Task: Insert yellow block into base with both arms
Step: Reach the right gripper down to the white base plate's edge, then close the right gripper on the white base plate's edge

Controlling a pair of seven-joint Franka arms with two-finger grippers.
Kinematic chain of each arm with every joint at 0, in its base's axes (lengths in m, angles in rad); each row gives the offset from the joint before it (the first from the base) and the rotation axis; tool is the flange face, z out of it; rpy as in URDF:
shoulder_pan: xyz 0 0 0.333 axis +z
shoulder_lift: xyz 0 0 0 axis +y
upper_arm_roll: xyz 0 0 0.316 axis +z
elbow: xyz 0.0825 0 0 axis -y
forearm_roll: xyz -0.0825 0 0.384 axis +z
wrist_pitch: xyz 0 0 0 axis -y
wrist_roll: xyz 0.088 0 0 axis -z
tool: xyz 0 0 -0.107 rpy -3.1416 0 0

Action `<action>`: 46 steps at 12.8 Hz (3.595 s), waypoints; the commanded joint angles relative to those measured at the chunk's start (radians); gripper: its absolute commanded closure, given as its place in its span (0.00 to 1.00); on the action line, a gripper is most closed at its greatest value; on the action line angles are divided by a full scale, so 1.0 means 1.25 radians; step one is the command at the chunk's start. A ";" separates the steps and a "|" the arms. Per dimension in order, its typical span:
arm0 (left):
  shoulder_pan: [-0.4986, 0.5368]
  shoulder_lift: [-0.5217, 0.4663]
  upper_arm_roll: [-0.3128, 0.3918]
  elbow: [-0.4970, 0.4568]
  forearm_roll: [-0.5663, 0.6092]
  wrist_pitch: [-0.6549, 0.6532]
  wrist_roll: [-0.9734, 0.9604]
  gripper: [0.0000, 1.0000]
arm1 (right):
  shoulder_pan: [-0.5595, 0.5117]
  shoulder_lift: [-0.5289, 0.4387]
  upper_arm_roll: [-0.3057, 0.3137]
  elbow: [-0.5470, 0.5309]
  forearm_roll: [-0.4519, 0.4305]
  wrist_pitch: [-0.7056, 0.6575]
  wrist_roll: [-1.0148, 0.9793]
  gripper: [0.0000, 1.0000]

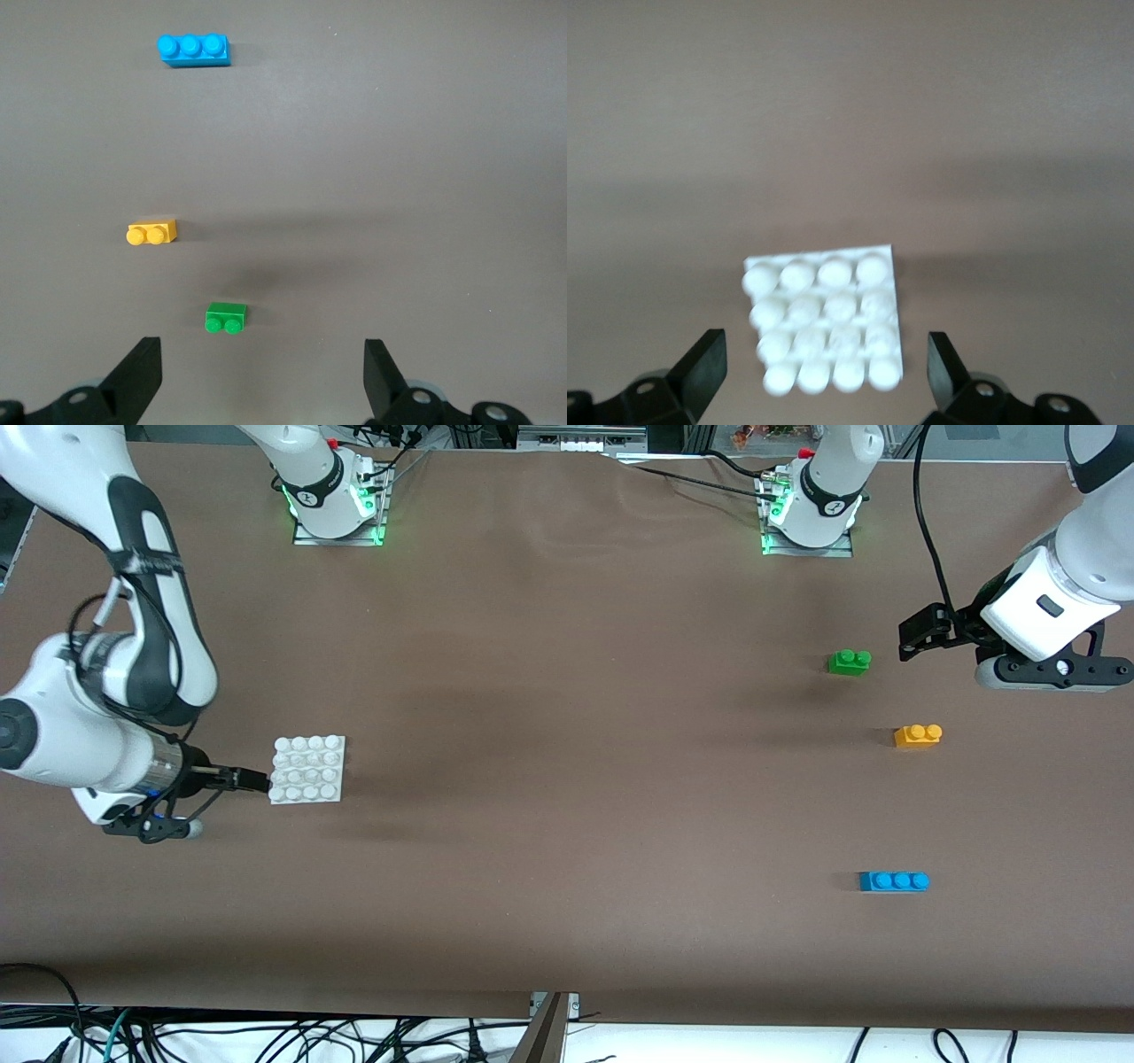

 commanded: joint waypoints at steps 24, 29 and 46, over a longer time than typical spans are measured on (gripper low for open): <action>0.004 -0.001 -0.002 0.006 -0.002 -0.001 0.010 0.00 | -0.037 0.016 0.001 -0.242 0.160 0.212 -0.186 0.00; 0.004 -0.002 -0.004 0.006 -0.002 -0.001 0.010 0.00 | -0.037 0.028 0.001 -0.230 0.176 0.212 -0.190 0.00; 0.003 -0.005 -0.011 0.007 -0.002 -0.006 0.008 0.00 | -0.035 0.054 0.006 -0.212 0.182 0.207 -0.203 0.35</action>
